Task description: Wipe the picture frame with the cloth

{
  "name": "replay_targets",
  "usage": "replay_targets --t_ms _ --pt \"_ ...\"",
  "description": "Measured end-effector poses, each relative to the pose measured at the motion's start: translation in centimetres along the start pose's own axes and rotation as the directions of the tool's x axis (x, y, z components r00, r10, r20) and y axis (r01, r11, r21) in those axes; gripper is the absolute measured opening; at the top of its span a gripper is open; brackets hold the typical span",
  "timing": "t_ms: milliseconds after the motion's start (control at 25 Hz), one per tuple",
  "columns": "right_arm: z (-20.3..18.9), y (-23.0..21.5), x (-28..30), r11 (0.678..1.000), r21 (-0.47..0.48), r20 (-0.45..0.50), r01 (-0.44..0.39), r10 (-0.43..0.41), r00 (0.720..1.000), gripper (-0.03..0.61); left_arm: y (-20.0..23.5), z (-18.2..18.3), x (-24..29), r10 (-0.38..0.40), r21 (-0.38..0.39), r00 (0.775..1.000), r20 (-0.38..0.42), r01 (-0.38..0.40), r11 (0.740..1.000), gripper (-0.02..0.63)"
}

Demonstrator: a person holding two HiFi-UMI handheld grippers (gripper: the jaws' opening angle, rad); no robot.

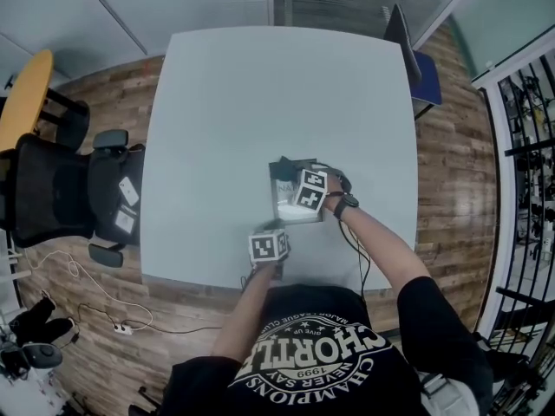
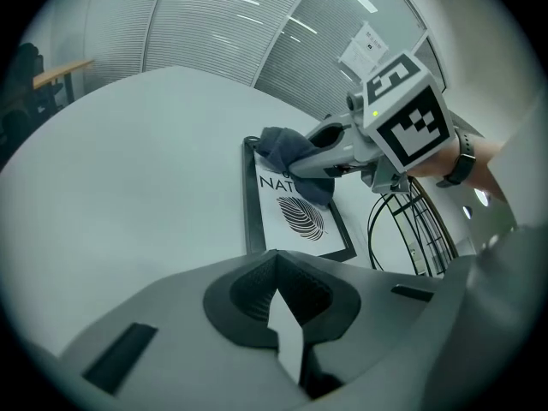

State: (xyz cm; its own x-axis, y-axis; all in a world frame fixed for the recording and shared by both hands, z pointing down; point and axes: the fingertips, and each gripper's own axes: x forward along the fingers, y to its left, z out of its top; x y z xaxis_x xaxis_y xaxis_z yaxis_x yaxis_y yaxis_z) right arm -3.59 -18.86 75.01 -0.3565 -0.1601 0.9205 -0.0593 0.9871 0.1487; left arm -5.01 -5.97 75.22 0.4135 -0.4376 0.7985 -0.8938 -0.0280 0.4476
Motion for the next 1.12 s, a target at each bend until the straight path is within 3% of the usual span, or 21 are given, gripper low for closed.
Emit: replay_targets --t_ms 360,560,840,1120 --pt "-6.0 -1.7 -2.3 0.996 0.080 -0.007 0.046 -0.046 0.999 0.084 0.0 -0.1 0.0 0.007 0.008 1.000 0.005 -0.007 1.000 0.002" --pt "-6.7 -2.1 -2.6 0.993 0.111 -0.020 0.050 -0.048 0.999 0.084 -0.1 -0.2 0.2 0.008 0.002 1.000 0.001 -0.008 1.000 0.002" --pt "-0.5 0.6 -2.7 1.000 -0.014 0.064 0.001 0.000 0.998 0.084 -0.3 0.0 0.0 0.005 -0.001 1.000 0.001 -0.005 1.000 0.002" --pt "5.3 1.8 -0.9 0.998 -0.027 0.116 -0.055 0.057 0.992 0.084 -0.2 -0.1 0.2 0.004 -0.005 1.000 0.003 -0.004 1.000 0.002"
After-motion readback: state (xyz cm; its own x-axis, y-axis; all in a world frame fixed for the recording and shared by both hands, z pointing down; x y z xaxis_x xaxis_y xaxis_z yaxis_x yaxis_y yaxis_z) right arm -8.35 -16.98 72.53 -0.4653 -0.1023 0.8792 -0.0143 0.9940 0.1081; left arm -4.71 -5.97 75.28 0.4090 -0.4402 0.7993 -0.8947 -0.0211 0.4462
